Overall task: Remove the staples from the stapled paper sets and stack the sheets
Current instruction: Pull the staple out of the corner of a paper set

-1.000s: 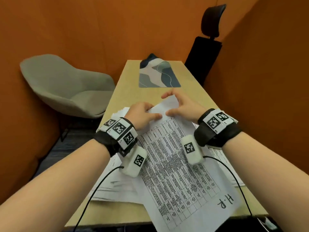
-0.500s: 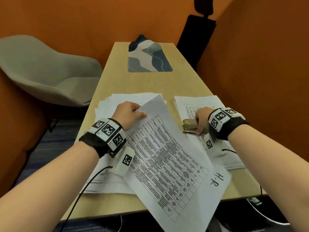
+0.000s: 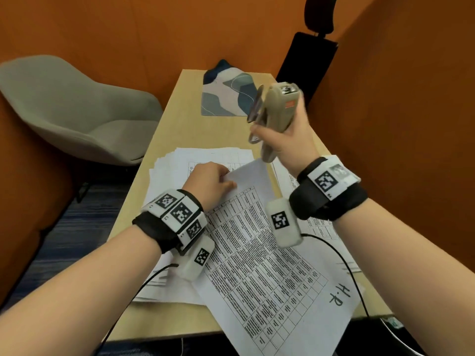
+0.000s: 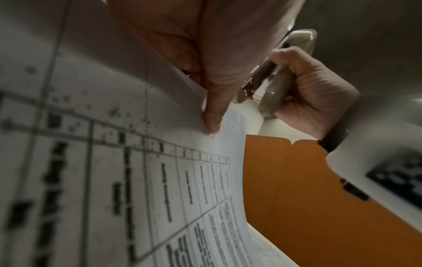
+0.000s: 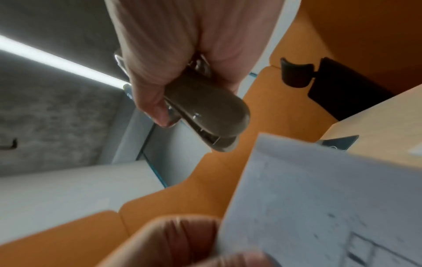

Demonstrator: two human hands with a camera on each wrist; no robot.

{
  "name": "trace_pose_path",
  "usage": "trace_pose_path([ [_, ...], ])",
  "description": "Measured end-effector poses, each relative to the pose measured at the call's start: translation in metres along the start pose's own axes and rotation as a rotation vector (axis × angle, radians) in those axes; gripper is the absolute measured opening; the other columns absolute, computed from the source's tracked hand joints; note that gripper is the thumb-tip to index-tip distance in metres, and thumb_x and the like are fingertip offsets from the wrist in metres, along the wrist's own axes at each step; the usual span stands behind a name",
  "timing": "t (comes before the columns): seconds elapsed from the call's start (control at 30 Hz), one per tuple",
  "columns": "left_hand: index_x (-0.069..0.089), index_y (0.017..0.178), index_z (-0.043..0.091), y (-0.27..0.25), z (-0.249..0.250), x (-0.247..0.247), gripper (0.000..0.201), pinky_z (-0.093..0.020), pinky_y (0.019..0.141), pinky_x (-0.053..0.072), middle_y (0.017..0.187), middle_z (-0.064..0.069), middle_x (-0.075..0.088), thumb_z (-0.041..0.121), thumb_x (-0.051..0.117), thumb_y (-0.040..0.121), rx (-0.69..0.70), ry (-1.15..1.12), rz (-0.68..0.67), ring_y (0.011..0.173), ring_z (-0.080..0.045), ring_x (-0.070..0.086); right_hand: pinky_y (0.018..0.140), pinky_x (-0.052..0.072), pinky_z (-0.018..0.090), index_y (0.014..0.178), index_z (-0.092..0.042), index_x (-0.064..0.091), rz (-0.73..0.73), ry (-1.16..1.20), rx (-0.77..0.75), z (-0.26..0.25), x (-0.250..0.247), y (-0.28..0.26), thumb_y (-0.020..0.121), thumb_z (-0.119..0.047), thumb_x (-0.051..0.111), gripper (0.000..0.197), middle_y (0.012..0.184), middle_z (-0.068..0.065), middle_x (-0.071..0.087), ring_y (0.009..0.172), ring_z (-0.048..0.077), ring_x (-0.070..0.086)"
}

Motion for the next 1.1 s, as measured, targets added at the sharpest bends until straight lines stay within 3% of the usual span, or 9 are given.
trace_pose_path([
  [0.17, 0.049, 0.061, 0.014, 0.002, 0.001, 0.0, 0.031, -0.027, 0.053, 0.026, 0.058, 0.0, 0.045, 0.024, 0.059, 0.088, -0.002, 0.004, 0.001, 0.059, -0.018, 0.043, 0.049, 0.043, 0.016, 0.091, -0.023, 0.048, -0.156, -0.08, 0.031, 0.019, 0.027, -0.007, 0.079, -0.008, 0.071, 0.031, 0.073, -0.008, 0.055, 0.058, 0.008, 0.053],
  [0.27, 0.046, 0.058, 0.012, 0.002, 0.003, 0.0, 0.035, -0.028, 0.052, 0.025, 0.055, -0.001, 0.042, 0.024, 0.06, 0.087, 0.01, -0.012, 0.004, 0.057, -0.019, 0.04, 0.06, 0.044, 0.023, 0.089, -0.033, 0.049, -0.108, -0.178, 0.007, 0.026, 0.028, -0.007, 0.071, -0.031, 0.072, 0.029, 0.073, -0.011, 0.058, 0.063, 0.006, 0.053],
  [0.37, 0.037, 0.053, 0.015, 0.001, 0.008, -0.001, 0.042, -0.03, 0.053, 0.023, 0.053, 0.0, 0.038, 0.024, 0.06, 0.087, 0.033, 0.017, 0.01, 0.053, -0.014, 0.036, 0.06, 0.044, 0.018, 0.09, -0.024, 0.053, 0.015, -0.21, 0.011, 0.029, 0.025, -0.005, 0.074, -0.033, 0.071, 0.026, 0.068, -0.014, 0.059, 0.058, -0.004, 0.053],
  [0.57, 0.038, 0.054, 0.02, -0.003, 0.013, 0.0, 0.04, -0.028, 0.059, 0.026, 0.055, 0.002, 0.04, 0.025, 0.058, 0.089, 0.083, 0.069, 0.006, 0.063, -0.021, 0.04, 0.06, 0.043, 0.02, 0.084, -0.012, 0.061, 0.114, -0.406, -0.067, 0.023, 0.027, 0.0, 0.073, -0.044, 0.062, 0.034, 0.061, -0.017, 0.052, 0.057, 0.002, 0.05],
  [0.73, 0.062, 0.084, 0.015, 0.001, 0.008, -0.007, 0.013, -0.025, 0.065, 0.032, 0.068, 0.002, 0.051, 0.025, 0.058, 0.09, 0.049, 0.004, 0.016, 0.071, -0.019, 0.048, 0.052, 0.042, 0.011, 0.083, -0.006, 0.062, 0.177, -0.112, -0.086, 0.009, 0.006, -0.008, 0.069, -0.043, 0.069, 0.04, 0.056, -0.017, 0.06, 0.051, -0.005, 0.054],
  [0.83, 0.063, 0.086, 0.012, 0.004, 0.003, -0.013, 0.013, -0.024, 0.067, 0.033, 0.07, 0.003, 0.052, 0.023, 0.057, 0.091, 0.013, -0.03, 0.025, 0.074, -0.019, 0.048, 0.057, 0.049, 0.018, 0.098, -0.003, 0.051, 0.25, 0.143, -0.107, -0.006, -0.021, -0.01, 0.069, -0.036, 0.069, 0.047, 0.076, -0.006, 0.062, 0.061, 0.001, 0.06],
  [0.9, 0.059, 0.083, 0.013, 0.007, 0.001, -0.016, 0.012, -0.024, 0.067, 0.032, 0.075, -0.001, 0.054, 0.022, 0.056, 0.091, -0.008, -0.031, 0.035, 0.077, -0.02, 0.049, 0.057, 0.05, 0.023, 0.104, -0.003, 0.05, 0.053, 0.144, 0.015, -0.005, -0.026, -0.013, 0.068, -0.039, 0.067, 0.053, 0.08, 0.003, 0.061, 0.061, 0.009, 0.061],
  [0.97, 0.057, 0.084, 0.012, 0.01, 0.001, -0.018, 0.013, -0.026, 0.069, 0.035, 0.083, -0.005, 0.057, 0.022, 0.056, 0.091, -0.016, -0.029, 0.039, 0.084, -0.024, 0.052, 0.049, 0.048, 0.021, 0.092, -0.009, 0.054, -0.261, -0.036, 0.219, 0.007, -0.019, -0.03, 0.077, -0.028, 0.067, 0.027, 0.071, 0.001, 0.063, 0.051, 0.01, 0.061],
  [1.1, 0.054, 0.125, 0.004, 0.015, 0.007, -0.031, 0.039, -0.038, 0.103, 0.038, 0.125, -0.011, 0.058, 0.026, 0.056, 0.092, -0.026, -0.161, 0.098, 0.12, -0.028, 0.051, 0.07, 0.052, 0.036, 0.082, -0.012, 0.057, -0.528, -0.507, 0.597, 0.057, -0.028, -0.071, 0.08, -0.03, 0.069, 0.022, 0.077, 0.007, 0.066, 0.063, 0.02, 0.062],
])
Point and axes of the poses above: each hand's wrist, its own y-axis towards the middle knuckle, its own x-axis out of the palm, z = x × y, the point moved 6 cm from there along y, towards the middle knuckle
